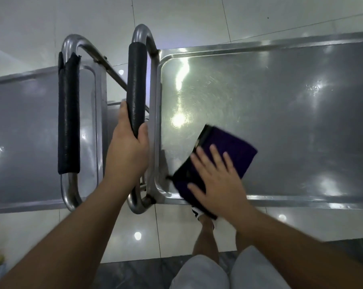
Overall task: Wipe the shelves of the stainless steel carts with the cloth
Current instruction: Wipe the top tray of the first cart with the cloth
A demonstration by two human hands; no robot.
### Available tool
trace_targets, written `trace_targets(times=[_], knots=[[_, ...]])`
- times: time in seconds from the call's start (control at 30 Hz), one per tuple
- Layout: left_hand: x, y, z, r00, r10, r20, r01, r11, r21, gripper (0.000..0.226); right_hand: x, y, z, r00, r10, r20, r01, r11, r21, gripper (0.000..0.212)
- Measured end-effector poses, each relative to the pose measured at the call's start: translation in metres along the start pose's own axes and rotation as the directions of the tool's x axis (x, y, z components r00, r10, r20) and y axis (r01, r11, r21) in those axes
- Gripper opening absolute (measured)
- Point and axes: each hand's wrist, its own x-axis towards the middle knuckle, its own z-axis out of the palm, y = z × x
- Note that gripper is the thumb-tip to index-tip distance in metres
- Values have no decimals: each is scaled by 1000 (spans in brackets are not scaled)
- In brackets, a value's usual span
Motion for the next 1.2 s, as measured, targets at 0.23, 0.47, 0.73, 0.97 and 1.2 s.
trace_targets(times=[0.23, 0.47, 0.73, 0.97, 1.2], knots=[[-6, 3, -4, 1000, 18, 12, -19, 999, 31, 61, -60, 39, 10, 992, -126, 17, 127, 992, -30, 64], [-7, 13, -7, 997, 72, 16, -73, 996, 44, 59, 17, 170, -58, 958, 270, -96, -275, 960, -44, 67], [-7, 14, -6, 997, 78, -26, -77, 996, 53, 59, 31, 197, -65, 944, 318, -85, -320, 947, -20, 70], [-8, 14, -7, 1000, 21, 13, -22, 997, 79, 64, -148, 159, -7, 997, -10, 74, 20, 991, -136, 70], [-5, 13, -6, 999, 32, -10, -31, 994, 103, 65, -56, 204, -42, 988, 156, -19, -157, 984, -78, 68]])
